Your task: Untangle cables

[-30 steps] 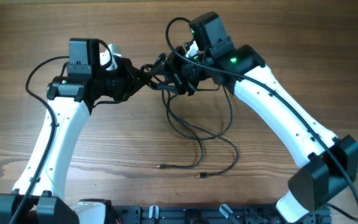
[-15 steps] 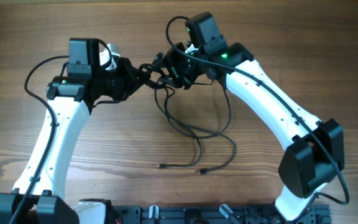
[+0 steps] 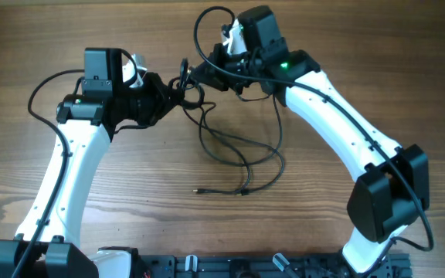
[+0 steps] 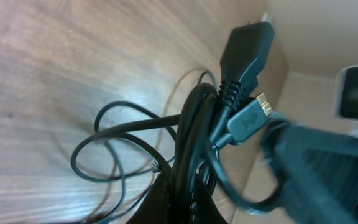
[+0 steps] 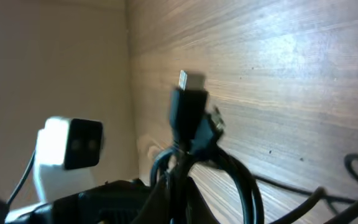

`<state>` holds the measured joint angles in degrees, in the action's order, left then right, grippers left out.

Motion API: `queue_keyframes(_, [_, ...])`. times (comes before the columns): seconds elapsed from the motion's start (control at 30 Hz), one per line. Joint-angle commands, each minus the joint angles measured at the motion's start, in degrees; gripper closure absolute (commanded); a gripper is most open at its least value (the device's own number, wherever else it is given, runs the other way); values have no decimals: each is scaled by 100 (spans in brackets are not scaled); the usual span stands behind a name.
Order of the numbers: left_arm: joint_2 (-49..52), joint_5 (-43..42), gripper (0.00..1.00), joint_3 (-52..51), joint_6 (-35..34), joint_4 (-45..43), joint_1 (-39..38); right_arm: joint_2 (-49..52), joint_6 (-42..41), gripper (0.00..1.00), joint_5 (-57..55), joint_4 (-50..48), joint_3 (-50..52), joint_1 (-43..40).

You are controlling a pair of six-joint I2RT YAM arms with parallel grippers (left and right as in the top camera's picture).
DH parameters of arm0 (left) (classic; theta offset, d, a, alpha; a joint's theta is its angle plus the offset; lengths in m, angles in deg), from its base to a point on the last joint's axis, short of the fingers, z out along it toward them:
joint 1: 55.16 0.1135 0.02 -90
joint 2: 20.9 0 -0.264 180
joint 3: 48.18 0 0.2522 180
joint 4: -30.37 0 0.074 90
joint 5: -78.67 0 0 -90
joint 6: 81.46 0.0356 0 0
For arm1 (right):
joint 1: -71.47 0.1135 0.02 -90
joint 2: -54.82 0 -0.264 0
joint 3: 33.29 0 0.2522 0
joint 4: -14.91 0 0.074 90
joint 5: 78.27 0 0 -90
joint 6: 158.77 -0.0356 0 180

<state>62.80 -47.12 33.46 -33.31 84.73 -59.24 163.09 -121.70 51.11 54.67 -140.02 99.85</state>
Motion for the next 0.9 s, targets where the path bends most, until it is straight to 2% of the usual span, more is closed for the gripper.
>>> queue_keyframes(0.0, [11, 321, 96, -15, 243, 400, -68, -686, 645, 96, 442, -181, -188, -562])
queue_keyframes(0.23, [11, 400, 96, -15, 243, 527, -68, -2085, 603, 95, 787, -264, -188, -1139])
queue_keyframes(0.43, [11, 527, 96, -17, 245, 732, -68, -3049, 466, 95, 710, -1060, -188, -1880])
queue_keyframes(0.77, [11, 529, 96, -17, 378, 796, -68, -3134, 654, 96, 186, -315, -186, -4538])
queue_keyframes(0.87, [11, 527, 96, -17, 393, 811, -68, -3134, 758, 96, 330, -70, -186, -5014])
